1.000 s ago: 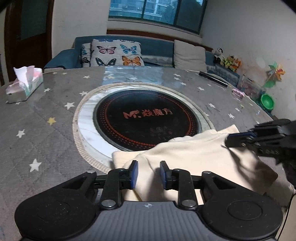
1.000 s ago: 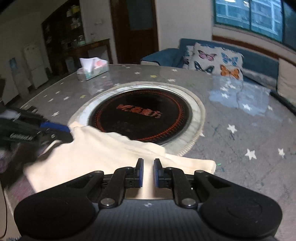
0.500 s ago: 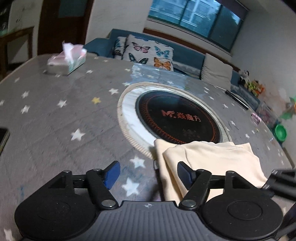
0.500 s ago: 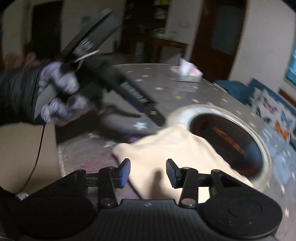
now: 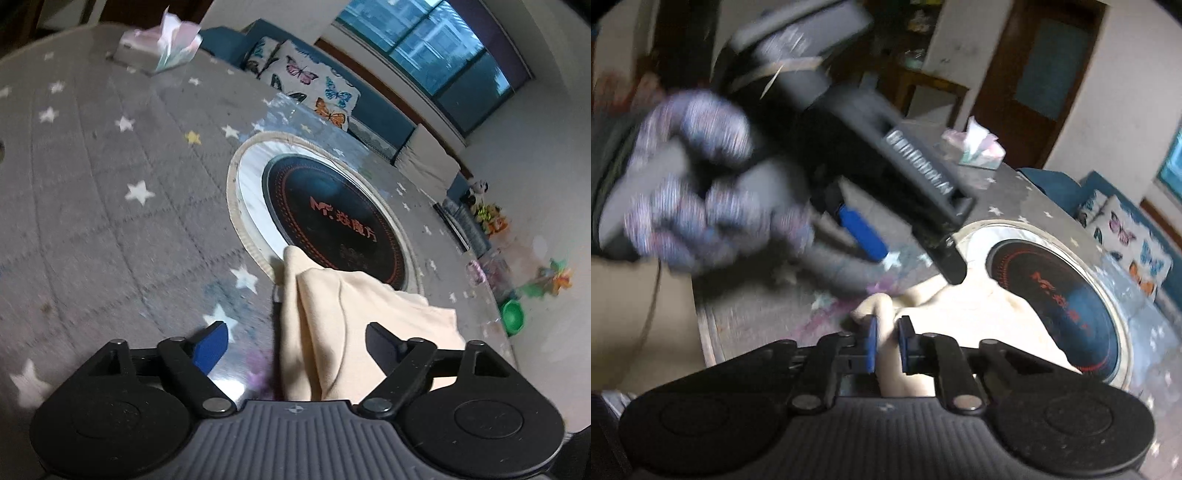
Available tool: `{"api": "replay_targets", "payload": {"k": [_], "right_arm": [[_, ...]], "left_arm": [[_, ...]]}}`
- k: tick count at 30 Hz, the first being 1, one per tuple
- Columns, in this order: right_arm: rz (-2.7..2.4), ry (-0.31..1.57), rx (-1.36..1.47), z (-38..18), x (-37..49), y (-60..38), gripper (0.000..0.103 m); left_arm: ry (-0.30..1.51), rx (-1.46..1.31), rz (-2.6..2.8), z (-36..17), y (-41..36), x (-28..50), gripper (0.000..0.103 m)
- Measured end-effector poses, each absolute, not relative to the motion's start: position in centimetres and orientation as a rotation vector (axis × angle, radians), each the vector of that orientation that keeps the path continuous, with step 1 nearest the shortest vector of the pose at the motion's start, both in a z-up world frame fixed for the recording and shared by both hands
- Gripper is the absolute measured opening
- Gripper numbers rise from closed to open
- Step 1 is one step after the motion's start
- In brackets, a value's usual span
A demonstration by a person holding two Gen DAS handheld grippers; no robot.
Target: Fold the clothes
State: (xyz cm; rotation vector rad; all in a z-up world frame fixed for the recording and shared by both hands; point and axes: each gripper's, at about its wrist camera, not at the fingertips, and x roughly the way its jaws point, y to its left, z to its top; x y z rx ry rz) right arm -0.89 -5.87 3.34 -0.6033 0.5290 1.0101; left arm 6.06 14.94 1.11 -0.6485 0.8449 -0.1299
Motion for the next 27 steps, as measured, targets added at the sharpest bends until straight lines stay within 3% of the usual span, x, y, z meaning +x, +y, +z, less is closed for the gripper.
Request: {"api": "replay_targets", "payload": {"k": [6,8,10,13,27], "right_arm": [[1.024,0.521,-0.473,5.3,-0.1,-8.0,0.009],[1.032,0.519,-0.452,5.5,0.0,-8.6,0.009],[1.026,0.526,-0.427,5.5,0.3,-9.4,0.009],[0.962,0.561,-0.376,5.2,1.5,-11.7,0.009],[0.635,0.715,-0.141,3.3,7.9,-22.3,0.010]], "left_arm": [[0.885,-0.774,-0.171,0.6,13.4,7.3,0.082],[0.898,-0.798,-0.178,0.4,12.9,7.7,0.070],[0.918,-0.822,-0.181,-0.1,12.5,8.2,0.039],[0.933,-0.842,-0.172,-0.8,12.4,8.5,0.019],[0.922,-0.818,-0.153,-1.1,12.2,8.3,0.016]]}}
